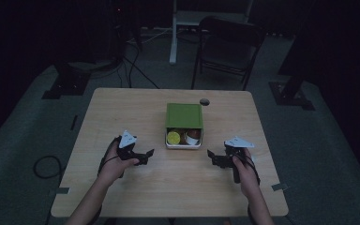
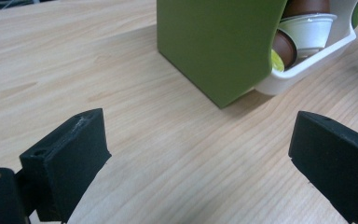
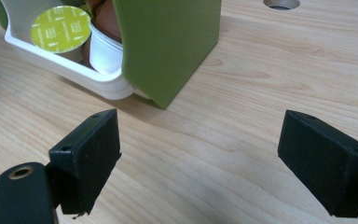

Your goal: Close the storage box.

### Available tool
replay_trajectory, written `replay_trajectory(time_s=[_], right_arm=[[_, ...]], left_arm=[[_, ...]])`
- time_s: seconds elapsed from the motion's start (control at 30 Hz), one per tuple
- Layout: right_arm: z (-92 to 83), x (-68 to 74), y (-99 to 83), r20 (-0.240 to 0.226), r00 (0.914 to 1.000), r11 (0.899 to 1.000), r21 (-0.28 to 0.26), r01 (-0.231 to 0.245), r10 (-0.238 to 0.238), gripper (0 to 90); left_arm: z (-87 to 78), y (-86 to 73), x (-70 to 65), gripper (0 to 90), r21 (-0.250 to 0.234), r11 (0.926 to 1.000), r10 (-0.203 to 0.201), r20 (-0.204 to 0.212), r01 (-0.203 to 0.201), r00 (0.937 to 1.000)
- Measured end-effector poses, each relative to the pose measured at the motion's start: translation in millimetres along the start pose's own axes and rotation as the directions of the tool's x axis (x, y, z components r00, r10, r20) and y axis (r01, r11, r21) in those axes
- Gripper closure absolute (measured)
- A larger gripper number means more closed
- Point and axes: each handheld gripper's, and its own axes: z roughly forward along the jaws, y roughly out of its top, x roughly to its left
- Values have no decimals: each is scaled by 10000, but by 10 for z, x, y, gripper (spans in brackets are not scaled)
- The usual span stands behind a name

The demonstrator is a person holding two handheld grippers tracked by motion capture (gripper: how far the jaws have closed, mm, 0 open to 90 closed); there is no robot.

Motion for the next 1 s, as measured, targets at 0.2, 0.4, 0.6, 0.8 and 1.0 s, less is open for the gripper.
replay_trajectory(time_s=[0.2,0.4,0.6,0.8,1.0], right_arm=[[-40,13,-54,18,10000,10000,43,64,-64,126],[-90,16,-101,105,9999,9998,115,137,-138,127],[-169,1,-176,236,9996,9997,210,149,-154,126],[-226,-4,-296,315,9993,9989,444,178,-192,127],[-244,32,-395,399,9988,9972,695,261,-290,127]], left_arm=[[-80,-104,29,46,158,9998,-108,-109,110,9999],[-200,-175,61,59,173,9998,-120,-448,128,9989],[-336,-254,95,59,273,9995,-127,-532,141,9985],[-427,-358,130,59,424,9986,-278,-673,307,9973],[-526,-458,180,59,462,9971,-555,-989,603,9936]])
